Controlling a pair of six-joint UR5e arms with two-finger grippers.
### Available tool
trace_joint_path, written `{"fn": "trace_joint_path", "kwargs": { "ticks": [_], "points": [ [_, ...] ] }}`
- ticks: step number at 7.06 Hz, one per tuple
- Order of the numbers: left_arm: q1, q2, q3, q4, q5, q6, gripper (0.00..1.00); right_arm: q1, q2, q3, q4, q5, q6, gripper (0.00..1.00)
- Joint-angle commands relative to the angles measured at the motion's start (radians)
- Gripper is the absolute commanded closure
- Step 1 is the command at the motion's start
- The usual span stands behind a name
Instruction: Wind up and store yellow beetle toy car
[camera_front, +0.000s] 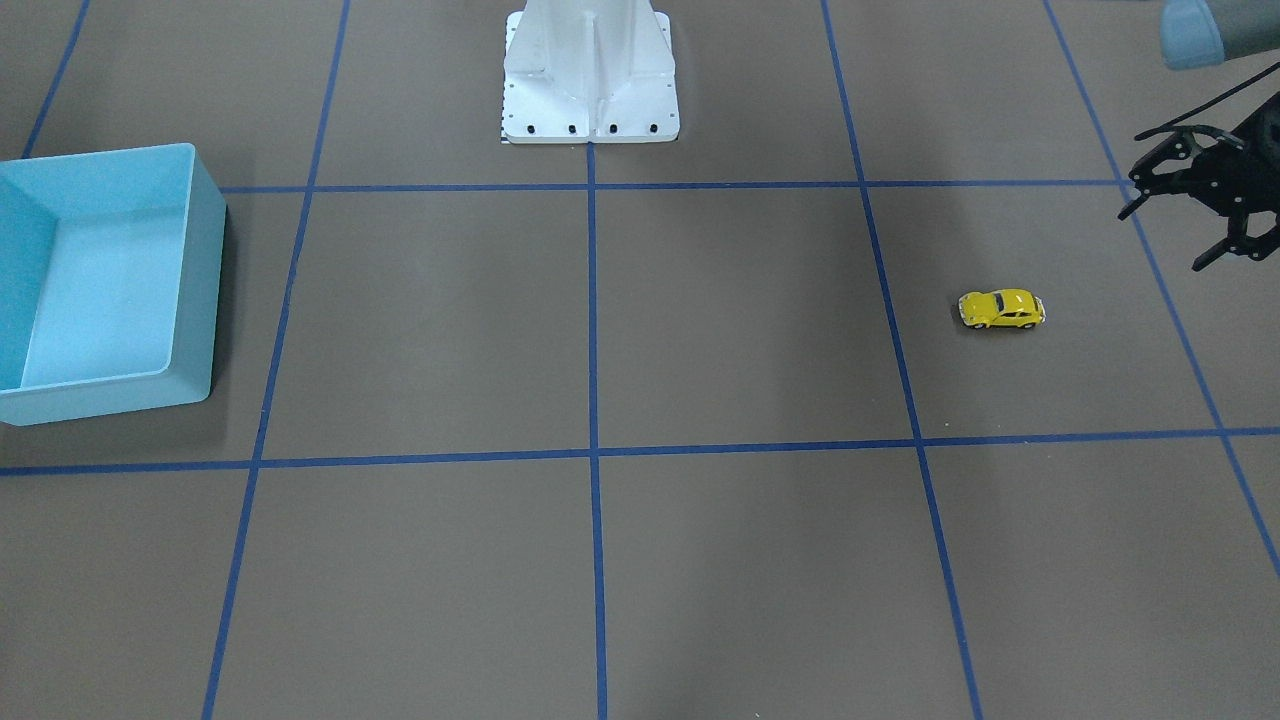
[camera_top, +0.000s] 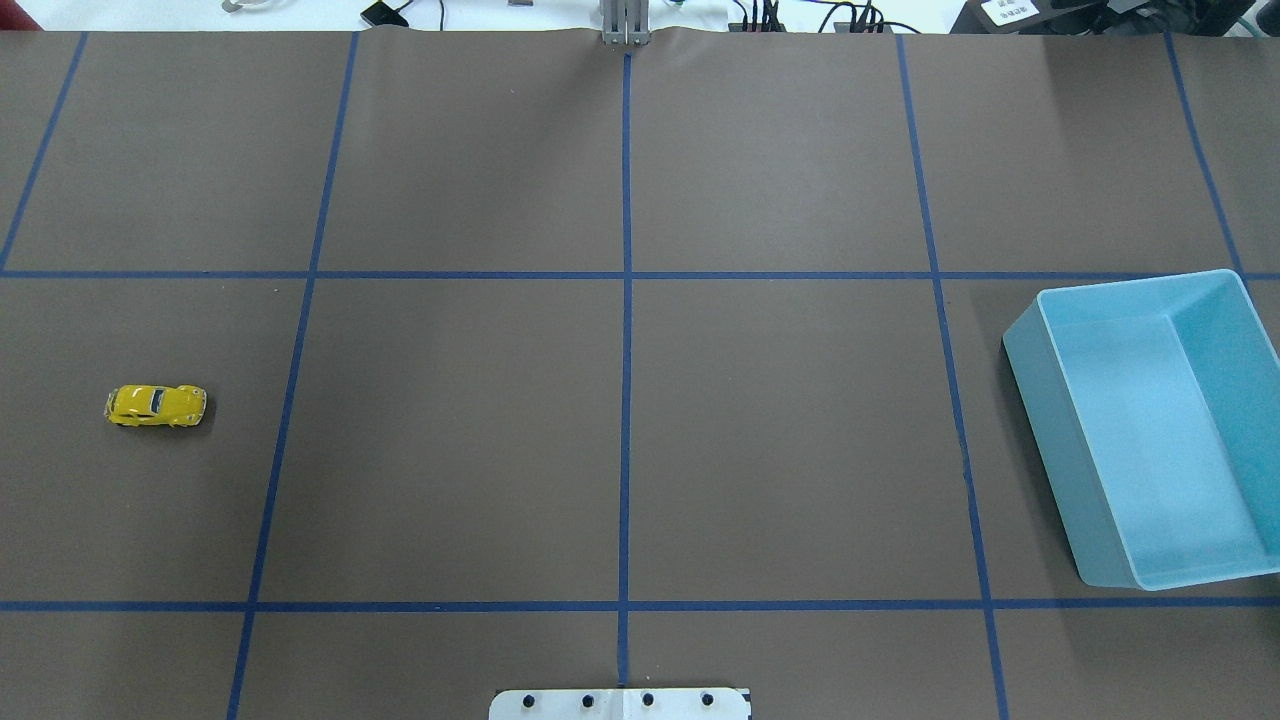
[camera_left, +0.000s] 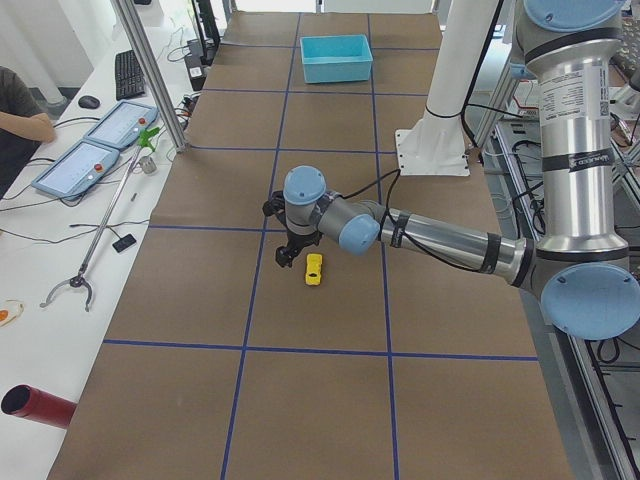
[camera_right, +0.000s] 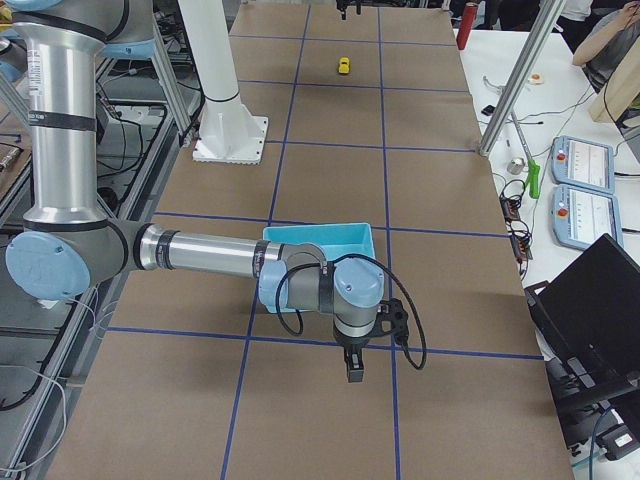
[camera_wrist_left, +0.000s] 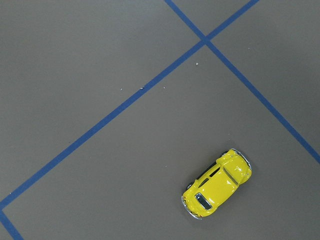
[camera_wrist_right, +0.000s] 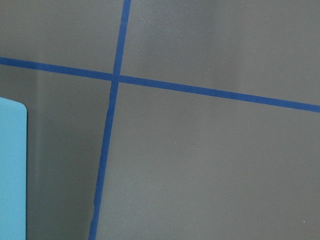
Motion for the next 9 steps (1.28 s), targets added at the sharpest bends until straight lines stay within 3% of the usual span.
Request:
{"fn": "trace_joint_path", "kwargs": {
  "ticks": [1, 2, 3, 4, 7, 9],
  "points": [
    [0.036, -0.002, -0.067, 0.143, 0.067, 0.527, 0.00, 0.000, 0.000, 0.000, 0.000, 0.001, 0.000, 0.00],
    [0.037, -0.007, -0.052, 0.146, 0.060, 0.732, 0.00, 0.000, 0.000, 0.000, 0.000, 0.000, 0.000, 0.00],
    [0.039, -0.026, 0.010, 0.136, 0.017, 0.781, 0.00, 0.000, 0.000, 0.000, 0.000, 0.000, 0.000, 0.00],
    [0.039, -0.034, 0.061, 0.126, -0.068, 0.780, 0.00, 0.000, 0.000, 0.000, 0.000, 0.001, 0.000, 0.00],
    [0.040, -0.021, 0.138, -0.100, -0.075, 0.620, 0.00, 0.000, 0.000, 0.000, 0.000, 0.000, 0.000, 0.00],
    [0.062, -0.002, 0.167, -0.142, -0.057, 0.570, 0.00, 0.000, -0.002, 0.000, 0.000, 0.000, 0.000, 0.00]
  ]
}}
